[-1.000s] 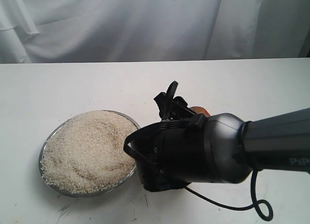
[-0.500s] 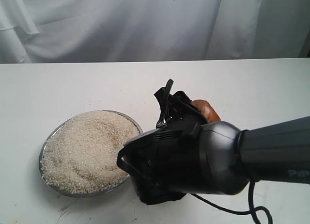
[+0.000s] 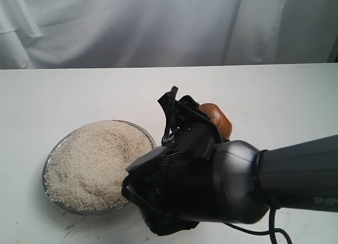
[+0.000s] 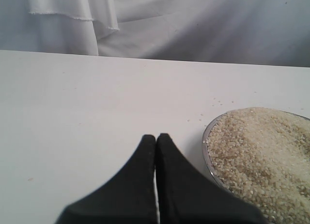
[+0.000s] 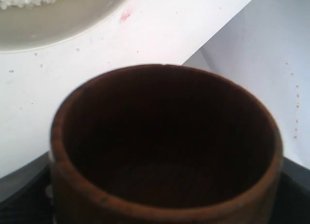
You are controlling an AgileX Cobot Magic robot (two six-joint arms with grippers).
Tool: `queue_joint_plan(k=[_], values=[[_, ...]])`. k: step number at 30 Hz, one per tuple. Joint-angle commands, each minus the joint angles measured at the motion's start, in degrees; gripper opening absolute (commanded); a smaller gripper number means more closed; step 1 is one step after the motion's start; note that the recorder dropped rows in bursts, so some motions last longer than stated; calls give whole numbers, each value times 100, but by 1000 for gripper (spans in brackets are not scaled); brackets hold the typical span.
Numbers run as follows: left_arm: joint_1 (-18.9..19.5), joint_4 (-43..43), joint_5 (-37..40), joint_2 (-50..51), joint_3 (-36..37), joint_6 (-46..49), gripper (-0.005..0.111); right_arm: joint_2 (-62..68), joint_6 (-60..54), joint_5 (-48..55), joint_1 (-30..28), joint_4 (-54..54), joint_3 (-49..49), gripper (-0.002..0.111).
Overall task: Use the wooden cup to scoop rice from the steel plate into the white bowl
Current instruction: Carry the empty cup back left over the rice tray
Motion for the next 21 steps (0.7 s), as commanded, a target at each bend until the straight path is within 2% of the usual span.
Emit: queue_joint_plan(k=[1, 8, 12, 18, 21], values=[[11, -9, -40, -24, 28, 0, 0, -15, 22, 86, 33, 11, 18, 0], [11, -9, -40, -24, 28, 0, 0, -116, 40, -101, -57, 953, 18, 0], [11, -9, -40, -24, 28, 0, 0, -285, 774, -550, -240, 1570, 18, 0], [11, -9, -40, -24, 28, 0, 0, -689, 2253, -1148, -474, 1655, 18, 0], [11, -9, -40, -24, 28, 0, 0, -927, 2492, -1405, -591, 1782, 18, 0]])
